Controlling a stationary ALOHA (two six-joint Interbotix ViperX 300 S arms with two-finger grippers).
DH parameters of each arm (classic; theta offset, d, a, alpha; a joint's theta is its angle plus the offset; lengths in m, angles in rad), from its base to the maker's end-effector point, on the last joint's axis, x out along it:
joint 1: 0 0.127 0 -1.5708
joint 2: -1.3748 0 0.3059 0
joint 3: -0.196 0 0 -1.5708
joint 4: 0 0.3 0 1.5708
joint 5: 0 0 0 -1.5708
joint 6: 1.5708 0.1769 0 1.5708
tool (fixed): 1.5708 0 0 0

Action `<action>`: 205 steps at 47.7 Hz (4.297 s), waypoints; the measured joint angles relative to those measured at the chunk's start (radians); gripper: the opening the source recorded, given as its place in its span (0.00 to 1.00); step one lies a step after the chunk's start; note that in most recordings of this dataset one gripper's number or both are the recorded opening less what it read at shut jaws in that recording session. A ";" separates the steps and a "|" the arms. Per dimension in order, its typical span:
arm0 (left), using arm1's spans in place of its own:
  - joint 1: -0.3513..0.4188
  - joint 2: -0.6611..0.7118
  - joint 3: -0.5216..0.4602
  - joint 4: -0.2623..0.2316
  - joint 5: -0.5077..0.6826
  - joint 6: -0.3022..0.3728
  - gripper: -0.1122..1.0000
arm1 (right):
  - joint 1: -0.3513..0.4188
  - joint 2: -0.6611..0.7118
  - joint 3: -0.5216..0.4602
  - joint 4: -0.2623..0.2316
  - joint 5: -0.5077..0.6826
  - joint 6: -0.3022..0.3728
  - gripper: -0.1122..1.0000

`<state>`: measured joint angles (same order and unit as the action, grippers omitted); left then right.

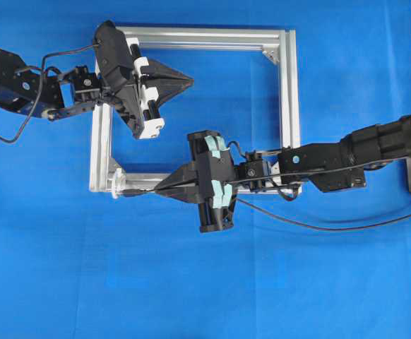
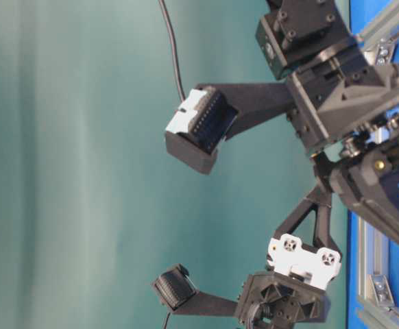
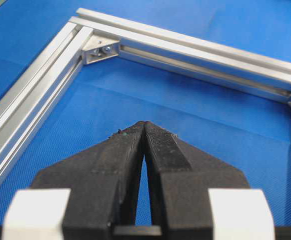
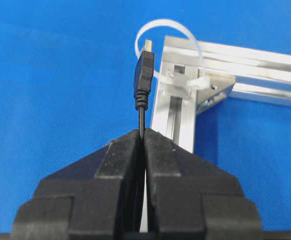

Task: Insert the wire through the string loop located on the left side.
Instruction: 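Push the USB plug through the white loop with the right gripper, then swing the left gripper open toward the plug beyond the loop, then close the left gripper on the USB plug past the loop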

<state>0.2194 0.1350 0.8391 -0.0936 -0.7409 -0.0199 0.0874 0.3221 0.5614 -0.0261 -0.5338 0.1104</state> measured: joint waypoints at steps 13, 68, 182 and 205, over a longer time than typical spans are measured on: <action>-0.011 0.000 0.000 0.000 -0.002 0.000 0.10 | -0.012 0.035 -0.044 0.000 0.012 0.000 0.10; -0.014 -0.002 0.005 0.000 -0.002 -0.003 0.10 | -0.017 0.166 -0.236 -0.017 0.072 -0.002 0.10; -0.370 -0.443 0.485 0.014 0.074 -0.021 0.93 | -0.017 0.166 -0.242 -0.018 0.063 -0.005 0.10; -0.411 -0.385 0.449 0.015 0.118 -0.023 0.88 | -0.017 0.166 -0.242 -0.018 0.060 -0.005 0.10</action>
<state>-0.1917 -0.2500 1.2885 -0.0782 -0.6228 -0.0430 0.0706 0.4878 0.3191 -0.0445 -0.4740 0.1058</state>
